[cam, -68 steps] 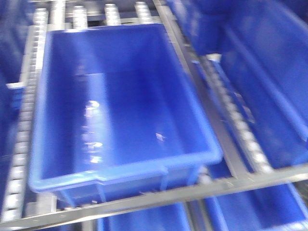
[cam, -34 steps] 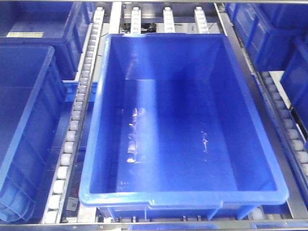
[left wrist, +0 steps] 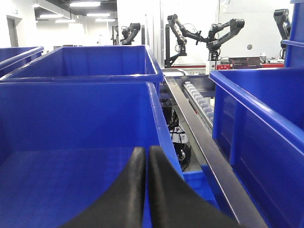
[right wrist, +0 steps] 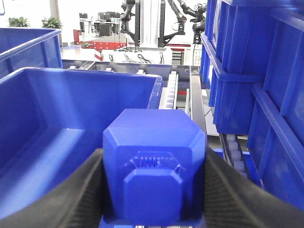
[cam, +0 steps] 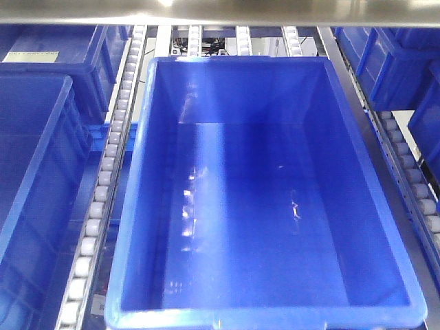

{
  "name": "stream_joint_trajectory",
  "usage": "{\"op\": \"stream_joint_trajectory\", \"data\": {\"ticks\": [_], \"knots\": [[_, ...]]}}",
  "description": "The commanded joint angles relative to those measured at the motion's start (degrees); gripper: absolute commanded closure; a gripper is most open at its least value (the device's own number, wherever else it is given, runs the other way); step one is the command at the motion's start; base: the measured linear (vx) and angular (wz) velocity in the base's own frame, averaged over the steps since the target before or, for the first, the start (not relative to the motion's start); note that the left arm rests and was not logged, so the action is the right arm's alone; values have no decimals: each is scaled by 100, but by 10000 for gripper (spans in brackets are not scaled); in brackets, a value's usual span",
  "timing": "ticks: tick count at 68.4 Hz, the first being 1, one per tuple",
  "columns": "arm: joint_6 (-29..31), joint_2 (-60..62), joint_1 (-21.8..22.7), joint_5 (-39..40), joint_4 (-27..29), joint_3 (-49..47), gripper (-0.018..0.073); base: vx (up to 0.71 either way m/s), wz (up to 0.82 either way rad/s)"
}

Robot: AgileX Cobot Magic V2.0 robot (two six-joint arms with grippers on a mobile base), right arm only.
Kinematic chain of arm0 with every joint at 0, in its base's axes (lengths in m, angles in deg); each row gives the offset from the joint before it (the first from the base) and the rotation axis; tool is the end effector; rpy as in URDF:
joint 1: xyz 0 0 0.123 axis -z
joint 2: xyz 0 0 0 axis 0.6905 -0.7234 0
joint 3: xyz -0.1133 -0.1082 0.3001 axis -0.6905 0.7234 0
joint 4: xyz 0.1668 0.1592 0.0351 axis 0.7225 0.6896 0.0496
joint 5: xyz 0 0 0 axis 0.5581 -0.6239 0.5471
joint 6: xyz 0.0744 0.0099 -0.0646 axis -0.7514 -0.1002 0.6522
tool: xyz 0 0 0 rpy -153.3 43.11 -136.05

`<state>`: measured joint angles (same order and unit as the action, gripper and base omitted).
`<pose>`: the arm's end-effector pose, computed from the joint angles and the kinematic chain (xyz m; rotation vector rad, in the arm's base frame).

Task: Pour parts from conveyor to right shelf

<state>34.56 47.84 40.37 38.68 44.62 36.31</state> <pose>-0.0101 0.0048 0.2866 -0.1300 1.5870 0.0469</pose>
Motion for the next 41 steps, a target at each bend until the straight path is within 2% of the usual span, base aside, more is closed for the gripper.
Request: {"op": "stream_joint_trajectory", "data": {"ticks": [1,41], "knots": [[38,-53,15,460,-12,-158,564,10,-1],[38,-53,15,460,-12,-158,564,8,-3]]}}
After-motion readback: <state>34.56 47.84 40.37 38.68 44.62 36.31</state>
